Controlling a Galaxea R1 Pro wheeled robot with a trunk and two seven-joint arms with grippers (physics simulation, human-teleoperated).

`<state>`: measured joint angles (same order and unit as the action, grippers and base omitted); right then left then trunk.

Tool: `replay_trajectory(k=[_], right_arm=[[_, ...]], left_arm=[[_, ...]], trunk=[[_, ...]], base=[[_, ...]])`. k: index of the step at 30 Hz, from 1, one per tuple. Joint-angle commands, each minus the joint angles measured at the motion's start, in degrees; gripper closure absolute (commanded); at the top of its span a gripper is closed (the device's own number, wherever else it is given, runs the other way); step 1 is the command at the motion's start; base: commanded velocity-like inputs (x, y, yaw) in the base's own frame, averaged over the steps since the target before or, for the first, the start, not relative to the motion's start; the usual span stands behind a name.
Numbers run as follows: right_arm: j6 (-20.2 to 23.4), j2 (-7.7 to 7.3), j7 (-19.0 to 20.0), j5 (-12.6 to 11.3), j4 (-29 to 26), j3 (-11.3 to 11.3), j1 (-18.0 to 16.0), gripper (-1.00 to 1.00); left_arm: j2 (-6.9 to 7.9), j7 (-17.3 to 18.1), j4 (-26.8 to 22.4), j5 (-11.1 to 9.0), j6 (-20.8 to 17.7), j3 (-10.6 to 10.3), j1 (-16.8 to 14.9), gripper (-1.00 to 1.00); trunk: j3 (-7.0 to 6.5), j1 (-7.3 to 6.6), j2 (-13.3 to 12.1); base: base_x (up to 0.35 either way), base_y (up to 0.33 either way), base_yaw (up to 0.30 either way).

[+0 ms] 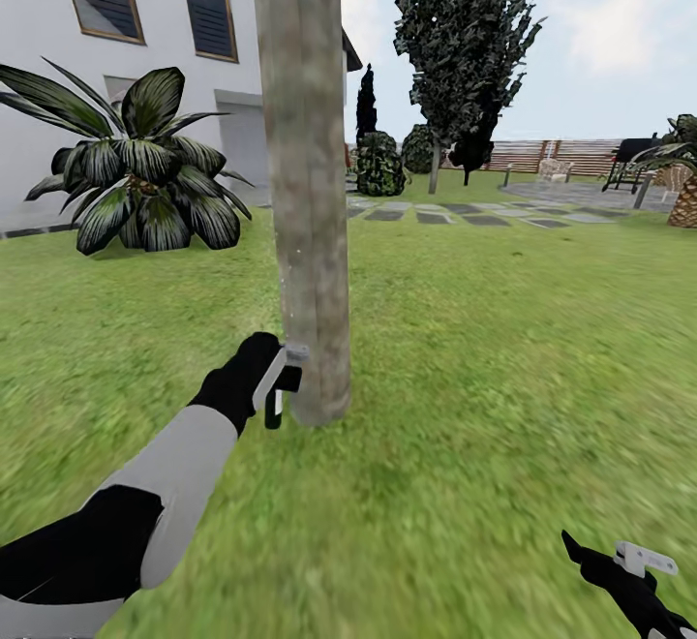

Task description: In the garden, pick up the pesticide atomizer on the floor and spray pesticide onto both trees until each tree trunk is fully covered.

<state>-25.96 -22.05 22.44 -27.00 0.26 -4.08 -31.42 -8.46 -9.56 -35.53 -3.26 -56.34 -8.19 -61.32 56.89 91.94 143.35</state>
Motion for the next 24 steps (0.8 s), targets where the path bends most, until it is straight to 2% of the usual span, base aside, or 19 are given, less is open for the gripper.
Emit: replay_trajectory(k=[1,3,8,13,17,20,24], right_arm=[[-0.06,-0.01,0.5,-0.16,0.09,-0.4,-0.04,-1.0],[-0.06,-0.01,0.5,-0.16,0.09,-0.4,-0.04,-1.0],[-0.06,-0.01,0.5,-0.17,0.09,-0.4,-0.04,-1.0],[-0.06,-0.01,0.5,-0.16,0.09,-0.4,-0.04,-1.0],[-0.06,-0.01,0.5,-0.16,0.09,-0.4,-0.04,-1.0],[-0.06,-0.01,0.5,-0.16,0.09,-0.4,-0.04,-1.0],[-0.06,-0.01,0.5,-0.16,0.09,-0.4,-0.04,-1.0]], left_arm=[[0.02,-0.37,-0.19,-0.34,-0.32,-0.17,-0.09,1.0],[0.02,-0.4,-0.36,-0.34,-0.49,-0.17,-0.78,1.0],[0.02,-0.44,-0.4,-0.43,-0.69,-0.19,-5.24,1.0],[-0.24,-0.41,-0.12,-0.51,-0.91,-0.19,-11.77,1.0],[-0.41,-0.39,3.05,-0.52,-1.03,-0.22,-16.62,1.0],[-0.67,-0.39,6.07,-0.55,-1.06,-0.23,-22.87,1.0],[-1.54,-0.38,9.03,-0.58,-1.06,-0.25,-28.31,1.0]], trunk=[[0.06,-0.01,0.02],[0.06,-0.01,0.02],[0.06,-0.01,0.02],[0.06,-0.01,0.02],[0.06,-0.01,0.02],[0.06,-0.01,0.02],[0.06,-0.01,0.02]], base=[[0.0,0.0,0.0],[0.0,0.0,0.0],[0.0,0.0,0.0],[0.0,0.0,0.0],[0.0,0.0,0.0],[0.0,0.0,0.0],[0.0,0.0,0.0]])
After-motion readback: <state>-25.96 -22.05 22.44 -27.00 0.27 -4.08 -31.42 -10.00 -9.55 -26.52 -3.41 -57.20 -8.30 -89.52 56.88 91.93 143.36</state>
